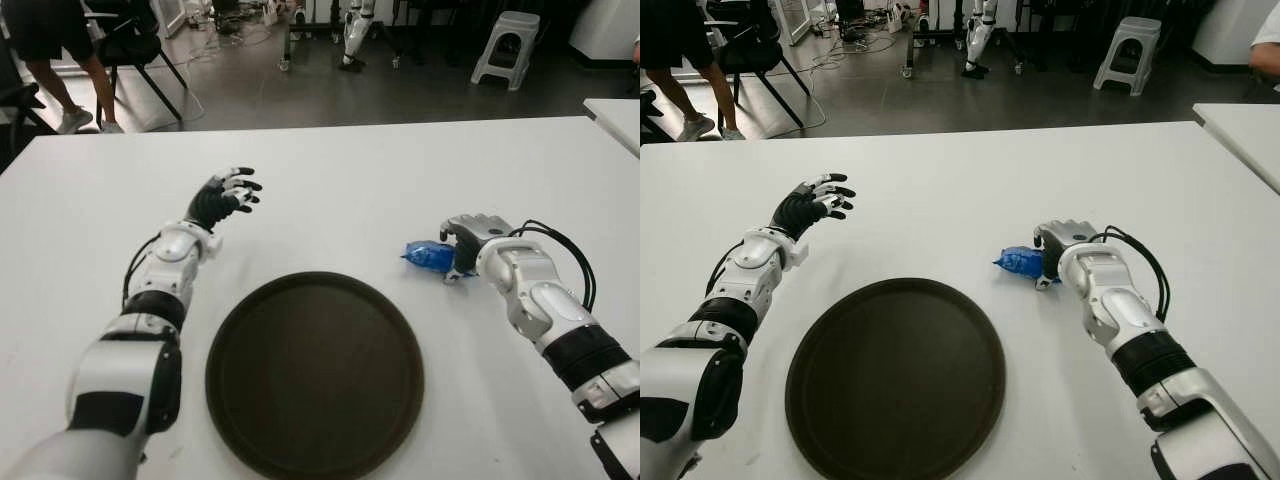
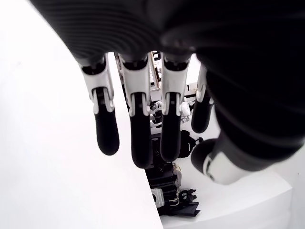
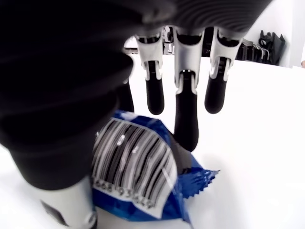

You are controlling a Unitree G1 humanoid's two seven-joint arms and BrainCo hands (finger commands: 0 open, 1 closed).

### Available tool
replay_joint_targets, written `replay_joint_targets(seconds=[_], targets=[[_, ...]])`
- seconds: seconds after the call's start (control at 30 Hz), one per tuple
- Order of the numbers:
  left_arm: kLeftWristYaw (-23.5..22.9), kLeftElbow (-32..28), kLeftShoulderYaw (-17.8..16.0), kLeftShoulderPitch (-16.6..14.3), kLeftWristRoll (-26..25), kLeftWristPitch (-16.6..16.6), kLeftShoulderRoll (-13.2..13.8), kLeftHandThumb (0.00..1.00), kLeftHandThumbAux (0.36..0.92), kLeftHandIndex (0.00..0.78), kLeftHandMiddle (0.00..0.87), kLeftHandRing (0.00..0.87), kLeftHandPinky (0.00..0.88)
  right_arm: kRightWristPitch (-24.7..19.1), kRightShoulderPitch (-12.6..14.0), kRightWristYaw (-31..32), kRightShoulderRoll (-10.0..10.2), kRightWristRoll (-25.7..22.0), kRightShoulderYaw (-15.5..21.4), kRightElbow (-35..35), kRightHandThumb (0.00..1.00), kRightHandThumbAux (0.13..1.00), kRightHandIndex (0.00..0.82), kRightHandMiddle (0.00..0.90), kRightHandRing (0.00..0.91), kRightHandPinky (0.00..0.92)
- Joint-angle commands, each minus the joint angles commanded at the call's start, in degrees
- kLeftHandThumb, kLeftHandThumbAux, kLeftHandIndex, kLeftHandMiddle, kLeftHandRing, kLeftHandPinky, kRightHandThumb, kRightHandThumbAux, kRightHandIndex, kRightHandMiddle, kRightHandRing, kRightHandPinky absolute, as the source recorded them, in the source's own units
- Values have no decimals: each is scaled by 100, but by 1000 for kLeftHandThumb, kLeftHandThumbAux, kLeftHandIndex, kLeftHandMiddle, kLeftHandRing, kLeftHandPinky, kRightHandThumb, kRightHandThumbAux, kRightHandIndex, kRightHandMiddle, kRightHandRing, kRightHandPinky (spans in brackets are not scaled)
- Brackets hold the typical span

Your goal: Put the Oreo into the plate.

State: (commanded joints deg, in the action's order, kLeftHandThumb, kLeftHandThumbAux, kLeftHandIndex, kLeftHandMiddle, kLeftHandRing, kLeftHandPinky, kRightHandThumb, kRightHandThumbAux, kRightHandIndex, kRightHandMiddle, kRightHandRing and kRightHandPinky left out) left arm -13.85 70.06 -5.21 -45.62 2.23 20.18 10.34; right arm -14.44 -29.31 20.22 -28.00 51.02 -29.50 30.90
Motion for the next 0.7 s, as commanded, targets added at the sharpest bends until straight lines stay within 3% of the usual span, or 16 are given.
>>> replay_joint_targets(seconds=[0.07, 0.2, 0.7], targets=[[1, 5, -2, -5, -1, -4, -3, 135, 706, 237, 365, 373, 386, 64, -66, 5, -5, -8, -42, 173, 585, 761, 416, 575, 572, 558], [8, 5, -2, -2, 1, 2, -7, 136, 694, 242, 370, 376, 384, 104, -136, 88, -23, 5, -118, 272, 657, 744, 420, 609, 595, 567], [-33, -6, -41, -7, -47, -63, -20, 120, 709, 224, 351, 355, 365, 392, -329, 92, -87, -55, -229, 666, 676, 740, 421, 611, 595, 556]])
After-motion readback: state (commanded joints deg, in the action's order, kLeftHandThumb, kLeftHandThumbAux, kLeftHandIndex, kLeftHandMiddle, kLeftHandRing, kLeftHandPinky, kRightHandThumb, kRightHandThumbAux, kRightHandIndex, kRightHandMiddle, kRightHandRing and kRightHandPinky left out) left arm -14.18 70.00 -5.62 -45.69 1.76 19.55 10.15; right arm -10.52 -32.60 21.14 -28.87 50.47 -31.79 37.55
